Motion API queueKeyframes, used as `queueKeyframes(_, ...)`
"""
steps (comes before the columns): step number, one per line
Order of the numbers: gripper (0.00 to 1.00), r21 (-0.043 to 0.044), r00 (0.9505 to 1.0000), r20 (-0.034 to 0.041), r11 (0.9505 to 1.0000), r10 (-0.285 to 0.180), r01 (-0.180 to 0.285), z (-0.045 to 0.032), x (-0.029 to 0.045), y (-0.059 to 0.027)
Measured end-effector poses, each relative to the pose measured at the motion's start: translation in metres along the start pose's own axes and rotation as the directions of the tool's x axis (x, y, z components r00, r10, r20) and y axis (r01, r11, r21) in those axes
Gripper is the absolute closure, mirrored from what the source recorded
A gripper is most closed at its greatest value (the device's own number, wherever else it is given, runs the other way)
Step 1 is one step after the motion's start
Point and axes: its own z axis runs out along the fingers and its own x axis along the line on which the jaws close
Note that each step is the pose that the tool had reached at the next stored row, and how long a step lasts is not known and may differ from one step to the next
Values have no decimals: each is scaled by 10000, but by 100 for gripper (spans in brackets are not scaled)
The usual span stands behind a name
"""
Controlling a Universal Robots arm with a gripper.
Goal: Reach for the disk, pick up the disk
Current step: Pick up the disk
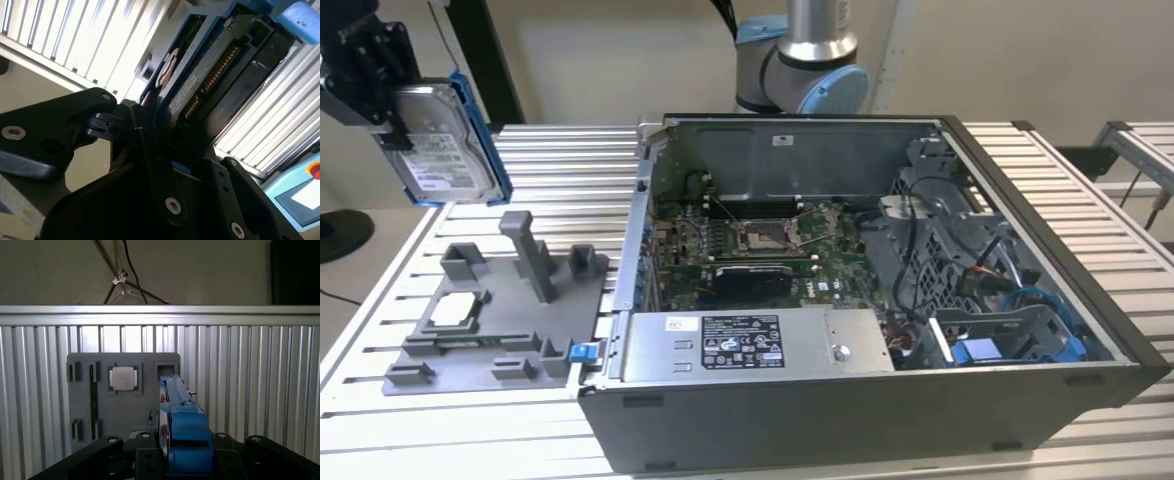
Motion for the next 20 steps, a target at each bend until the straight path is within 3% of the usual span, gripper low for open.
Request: queueKeyframes(20, 100, 1, 10000, 0, 10000, 0, 0, -339, -14, -3)
